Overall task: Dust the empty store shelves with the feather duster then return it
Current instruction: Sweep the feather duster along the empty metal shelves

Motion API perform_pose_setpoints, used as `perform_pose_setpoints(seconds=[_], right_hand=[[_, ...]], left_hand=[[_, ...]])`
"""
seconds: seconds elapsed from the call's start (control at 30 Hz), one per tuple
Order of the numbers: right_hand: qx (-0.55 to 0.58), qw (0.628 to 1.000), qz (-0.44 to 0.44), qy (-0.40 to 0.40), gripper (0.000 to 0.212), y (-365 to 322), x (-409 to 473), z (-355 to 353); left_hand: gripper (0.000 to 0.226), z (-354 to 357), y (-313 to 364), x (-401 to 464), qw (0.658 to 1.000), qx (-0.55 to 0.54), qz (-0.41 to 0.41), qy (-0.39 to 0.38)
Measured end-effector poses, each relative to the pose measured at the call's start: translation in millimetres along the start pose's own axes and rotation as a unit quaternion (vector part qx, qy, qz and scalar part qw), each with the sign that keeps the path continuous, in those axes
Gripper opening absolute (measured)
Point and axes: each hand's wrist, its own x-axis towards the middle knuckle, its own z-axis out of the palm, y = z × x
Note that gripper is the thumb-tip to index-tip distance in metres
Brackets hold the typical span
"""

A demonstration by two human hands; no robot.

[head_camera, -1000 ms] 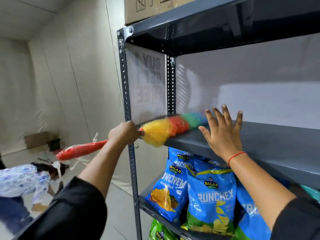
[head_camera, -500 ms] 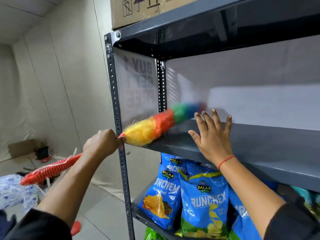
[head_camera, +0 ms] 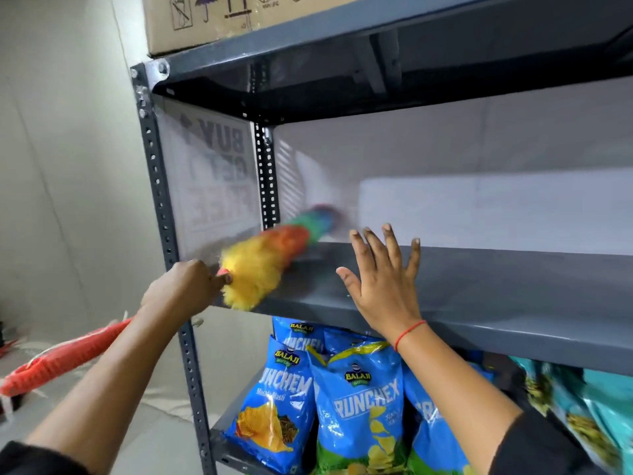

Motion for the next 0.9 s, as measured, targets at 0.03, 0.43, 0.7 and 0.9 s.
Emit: perform_pose_setpoints(seconds=[0.03, 0.43, 0.7, 0.9], right_hand=[[-0.006, 1.0, 0.002, 0.001, 0.055, 2, -2, -2], [-0.05, 0.997, 0.046, 0.032, 0.049, 34, -12, -27], [-0.108, 0.99, 0.08, 0.042, 0.049, 71, -23, -46], [-0.153, 0.98, 0.129, 0.022, 0.055, 111, -38, -74]], left_hand=[[0.051, 2, 1, 2, 1.0, 0.005, 0.011, -0.019], [0.05, -4, 27, 15, 0.971, 0.002, 0.232, -0.06], [0.055, 29, 90, 22, 0.95, -0.005, 0.302, -0.075], [0.052, 55, 162, 9, 0.914, -0.032, 0.398, -0.072]])
